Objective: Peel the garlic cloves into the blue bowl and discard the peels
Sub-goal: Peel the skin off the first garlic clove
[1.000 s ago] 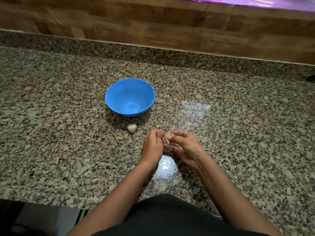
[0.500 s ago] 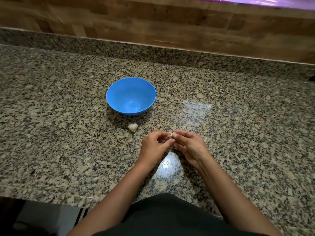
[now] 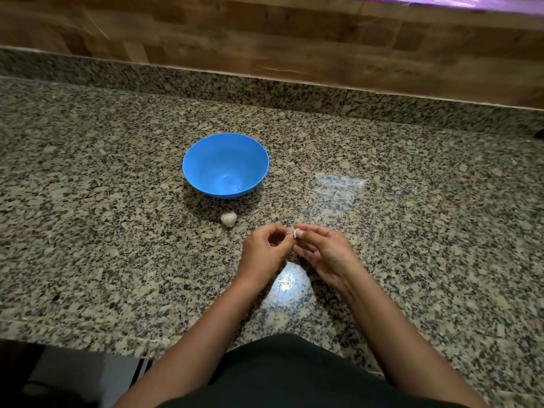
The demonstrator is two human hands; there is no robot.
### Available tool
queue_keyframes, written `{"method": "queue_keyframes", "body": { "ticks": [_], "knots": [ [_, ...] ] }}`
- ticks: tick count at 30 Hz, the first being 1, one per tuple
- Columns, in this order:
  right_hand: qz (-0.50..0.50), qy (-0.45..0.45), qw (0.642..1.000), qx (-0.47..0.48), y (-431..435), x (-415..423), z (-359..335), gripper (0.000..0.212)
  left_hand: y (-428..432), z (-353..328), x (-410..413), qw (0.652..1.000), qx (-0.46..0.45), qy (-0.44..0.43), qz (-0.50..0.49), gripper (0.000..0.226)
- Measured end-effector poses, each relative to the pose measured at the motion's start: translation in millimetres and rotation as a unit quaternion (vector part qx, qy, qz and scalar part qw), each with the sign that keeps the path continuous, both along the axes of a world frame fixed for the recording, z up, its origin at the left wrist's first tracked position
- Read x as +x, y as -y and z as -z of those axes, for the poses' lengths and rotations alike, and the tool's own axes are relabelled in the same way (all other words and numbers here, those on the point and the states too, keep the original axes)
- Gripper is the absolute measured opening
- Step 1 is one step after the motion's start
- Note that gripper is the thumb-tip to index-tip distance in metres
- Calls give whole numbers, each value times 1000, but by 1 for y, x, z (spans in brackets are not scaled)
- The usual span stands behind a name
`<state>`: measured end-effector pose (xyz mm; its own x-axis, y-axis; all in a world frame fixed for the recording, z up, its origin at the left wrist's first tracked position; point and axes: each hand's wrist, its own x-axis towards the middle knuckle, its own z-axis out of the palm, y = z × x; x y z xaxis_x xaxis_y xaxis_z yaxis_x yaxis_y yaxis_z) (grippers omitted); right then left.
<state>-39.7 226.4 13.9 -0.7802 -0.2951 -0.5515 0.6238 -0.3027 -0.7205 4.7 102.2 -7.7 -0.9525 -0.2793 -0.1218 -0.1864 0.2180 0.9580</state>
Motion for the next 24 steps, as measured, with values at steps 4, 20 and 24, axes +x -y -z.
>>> {"method": "queue_keyframes", "body": {
  "ticks": [4, 20, 24],
  "knots": [
    [4, 2, 1000, 0, 0, 0, 1, 14, 0, 1, -2, 1000, -25, -3, -14, 5],
    [-94, -260, 911, 305, -4, 6, 0, 20, 10, -9, -7, 994, -92, -3, 55, 7],
    [-95, -273, 910, 297, -4, 6, -2, 22, 9, -10, -6, 996, -71, -3, 53, 6]
  ]
}}
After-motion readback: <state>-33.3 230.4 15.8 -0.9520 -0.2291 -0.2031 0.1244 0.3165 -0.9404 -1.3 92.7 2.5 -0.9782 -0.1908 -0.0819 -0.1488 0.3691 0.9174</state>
